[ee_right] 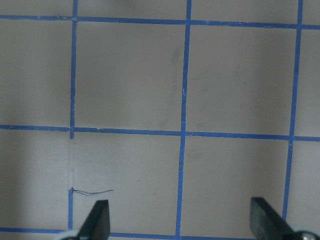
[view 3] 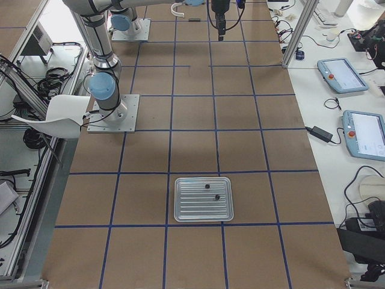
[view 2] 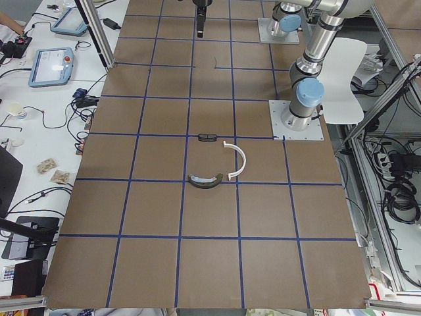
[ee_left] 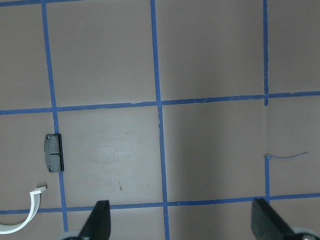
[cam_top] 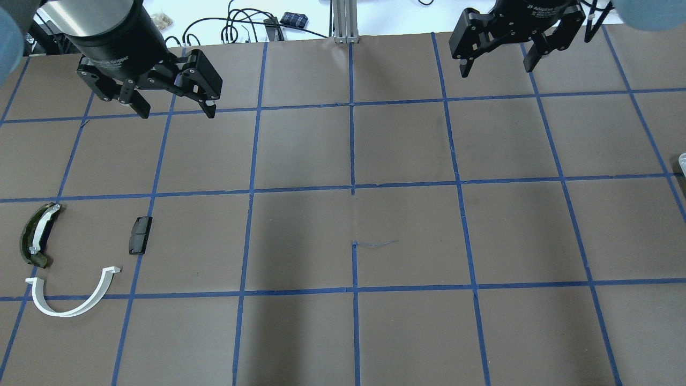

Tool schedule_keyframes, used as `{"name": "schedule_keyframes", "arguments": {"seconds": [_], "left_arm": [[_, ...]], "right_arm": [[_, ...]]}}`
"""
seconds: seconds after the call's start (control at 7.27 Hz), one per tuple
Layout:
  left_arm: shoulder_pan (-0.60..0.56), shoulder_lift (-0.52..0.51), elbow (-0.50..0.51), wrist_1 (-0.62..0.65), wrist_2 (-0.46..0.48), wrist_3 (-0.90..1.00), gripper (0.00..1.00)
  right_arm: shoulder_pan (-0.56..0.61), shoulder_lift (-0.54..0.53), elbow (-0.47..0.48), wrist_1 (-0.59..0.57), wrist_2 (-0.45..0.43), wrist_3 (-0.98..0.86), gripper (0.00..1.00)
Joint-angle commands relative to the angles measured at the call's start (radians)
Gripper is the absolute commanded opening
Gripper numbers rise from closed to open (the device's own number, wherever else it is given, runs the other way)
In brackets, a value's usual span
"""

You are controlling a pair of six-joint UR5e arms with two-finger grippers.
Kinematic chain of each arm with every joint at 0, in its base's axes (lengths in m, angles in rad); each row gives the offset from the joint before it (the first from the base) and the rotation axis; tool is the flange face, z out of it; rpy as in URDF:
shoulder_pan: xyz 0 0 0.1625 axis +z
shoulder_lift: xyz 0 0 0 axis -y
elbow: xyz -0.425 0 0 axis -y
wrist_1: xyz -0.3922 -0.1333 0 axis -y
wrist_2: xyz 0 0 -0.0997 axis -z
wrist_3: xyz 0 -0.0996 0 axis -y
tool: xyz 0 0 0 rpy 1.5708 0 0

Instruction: Place bearing gear from tray to pile

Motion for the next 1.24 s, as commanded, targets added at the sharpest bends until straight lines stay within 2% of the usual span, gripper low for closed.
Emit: {"name": "schedule_keyframes", "arguments": {"seconds": [0.0, 0.83, 1.1], "left_arm": [[0.0, 0.002, -0.002, 0.0, 0.001, 0.0, 1.0], [-0.002, 0.002, -0.003, 0.0, 0.0, 0.0, 1.0], [-0.003, 0.002, -0.003, 0.0, 0.0, 0.0, 1.0]], "right_arm": [[-0.001, 0.002, -0.001, -0.002, -0.002, -0.002, 1.0], [-0.023, 0.004, 0.011, -0.009, -0.016, -0.012, 1.0], [-0.193, -0.007, 0.003, 0.0, -0.005, -0.247, 1.0]]}}
